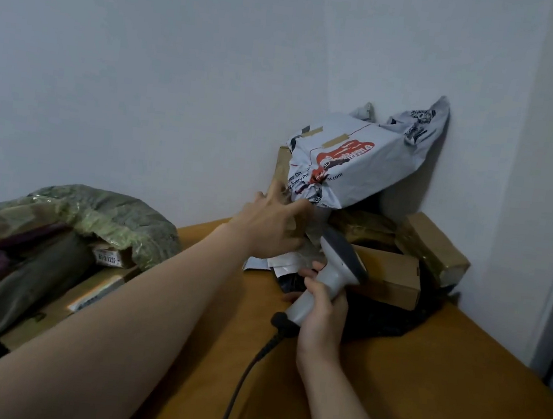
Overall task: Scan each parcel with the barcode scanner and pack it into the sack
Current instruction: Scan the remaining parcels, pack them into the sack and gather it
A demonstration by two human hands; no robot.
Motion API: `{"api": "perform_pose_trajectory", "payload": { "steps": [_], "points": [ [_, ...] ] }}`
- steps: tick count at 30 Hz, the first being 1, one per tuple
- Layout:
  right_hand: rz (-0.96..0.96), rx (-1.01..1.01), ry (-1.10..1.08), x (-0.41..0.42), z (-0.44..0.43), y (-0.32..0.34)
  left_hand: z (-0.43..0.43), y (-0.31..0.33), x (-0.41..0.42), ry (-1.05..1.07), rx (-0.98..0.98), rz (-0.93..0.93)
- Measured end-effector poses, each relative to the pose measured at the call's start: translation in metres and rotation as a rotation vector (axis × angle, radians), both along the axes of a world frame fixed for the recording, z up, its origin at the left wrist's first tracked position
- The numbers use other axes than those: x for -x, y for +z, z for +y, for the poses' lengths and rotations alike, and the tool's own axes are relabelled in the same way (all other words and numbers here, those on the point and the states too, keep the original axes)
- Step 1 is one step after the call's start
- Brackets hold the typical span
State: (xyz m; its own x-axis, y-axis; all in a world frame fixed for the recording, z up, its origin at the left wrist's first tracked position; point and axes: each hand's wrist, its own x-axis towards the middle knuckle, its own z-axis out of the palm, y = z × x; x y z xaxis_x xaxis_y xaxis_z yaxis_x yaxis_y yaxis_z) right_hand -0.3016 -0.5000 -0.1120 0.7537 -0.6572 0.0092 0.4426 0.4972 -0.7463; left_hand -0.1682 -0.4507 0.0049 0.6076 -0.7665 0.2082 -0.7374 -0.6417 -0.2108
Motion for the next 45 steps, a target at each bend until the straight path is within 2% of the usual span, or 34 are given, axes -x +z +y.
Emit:
{"api": "perform_pose_trajectory", "payload": {
  "steps": [7, 13, 15, 18, 21, 29, 35, 40, 43, 45],
  "points": [
    [-0.015, 0.122, 0.094, 0.006, 0.017, 0.003, 0.059, 0.034, 0.033, 0.060, -0.115, -0.265],
    [-0.022, 0.316, 0.157, 0.018, 0.044, 0.007, 0.112, 0.033, 0.068, 0.101, -0.050, -0.266],
    [-0.043, 0.361, 0.156, 0.023, 0.052, 0.007, 0.127, 0.033, 0.077, 0.106, 0.048, -0.209],
    [-0.060, 0.397, 0.182, 0.029, 0.061, 0.007, 0.149, 0.030, 0.090, 0.076, 0.311, -0.068],
    [-0.036, 0.336, 0.262, 0.036, 0.069, 0.008, 0.168, 0.019, 0.106, 0.014, 0.594, 0.062],
    [0.007, 0.188, 0.308, 0.075, 0.084, 0.003, 0.205, -0.042, 0.157, 0.012, 1.021, 0.103],
    [-0.013, 0.176, 0.285, 0.095, 0.091, -0.009, 0.212, -0.081, 0.182, 0.029, 1.438, 0.397],
    [-0.029, 0.190, 0.261, 0.101, 0.097, -0.012, 0.211, -0.107, 0.179, 0.102, 1.886, 1.007],
    [-0.046, 0.220, 0.265, 0.099, 0.098, -0.014, 0.216, -0.110, 0.178, 0.030, 1.878, 1.212],
    [-0.071, 0.270, 0.262, 0.098, 0.100, -0.014, 0.217, -0.112, 0.176, 0.080, 1.852, 1.323]
  ]
}}
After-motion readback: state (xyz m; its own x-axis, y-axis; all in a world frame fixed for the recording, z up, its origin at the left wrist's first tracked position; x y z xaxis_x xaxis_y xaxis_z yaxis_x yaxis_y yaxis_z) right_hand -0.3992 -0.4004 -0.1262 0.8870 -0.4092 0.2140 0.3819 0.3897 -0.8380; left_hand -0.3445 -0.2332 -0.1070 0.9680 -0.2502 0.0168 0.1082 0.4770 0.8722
